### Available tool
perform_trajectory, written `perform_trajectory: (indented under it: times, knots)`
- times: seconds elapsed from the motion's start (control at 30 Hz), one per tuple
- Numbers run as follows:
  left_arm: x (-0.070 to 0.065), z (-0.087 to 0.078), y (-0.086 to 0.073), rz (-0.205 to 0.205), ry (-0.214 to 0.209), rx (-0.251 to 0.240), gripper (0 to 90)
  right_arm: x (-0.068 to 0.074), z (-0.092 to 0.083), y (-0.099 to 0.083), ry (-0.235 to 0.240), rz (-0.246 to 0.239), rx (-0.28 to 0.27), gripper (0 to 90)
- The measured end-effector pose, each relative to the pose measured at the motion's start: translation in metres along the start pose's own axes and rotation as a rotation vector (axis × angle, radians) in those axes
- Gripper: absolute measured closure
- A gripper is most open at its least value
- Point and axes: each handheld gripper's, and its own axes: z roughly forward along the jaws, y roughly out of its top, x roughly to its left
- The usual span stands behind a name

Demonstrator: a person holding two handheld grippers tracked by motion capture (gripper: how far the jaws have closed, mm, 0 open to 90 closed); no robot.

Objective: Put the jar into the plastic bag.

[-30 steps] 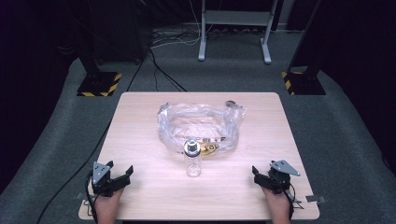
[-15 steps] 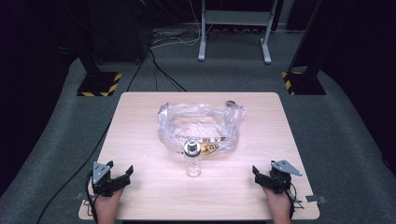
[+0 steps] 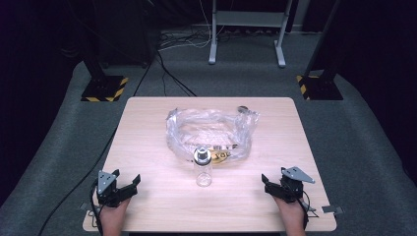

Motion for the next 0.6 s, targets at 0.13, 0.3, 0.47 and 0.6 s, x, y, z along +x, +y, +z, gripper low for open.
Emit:
perform_trajectory:
  times: [0.13,0.3,0.47,0.6]
  knots:
    - [0.0,0.0,0.0,-0.002,-0.002,-0.002,12.9,0.005,-0.003,0.006,0.022,-0.007,-0.001,16.7]
    - [0.0,0.0,0.0,0.002,0.001,0.001,13.0,0.014,-0.007,0.016,0.067,-0.014,-0.013,16.6]
    - [-0.001,0.0,0.0,0.004,0.001,0.002,13.0,0.026,-0.011,0.026,0.119,-0.025,-0.027,16.5]
    - [-0.001,0.0,0.0,0.005,0.001,0.003,13.0,0.036,-0.009,0.029,0.146,-0.037,-0.029,16.6]
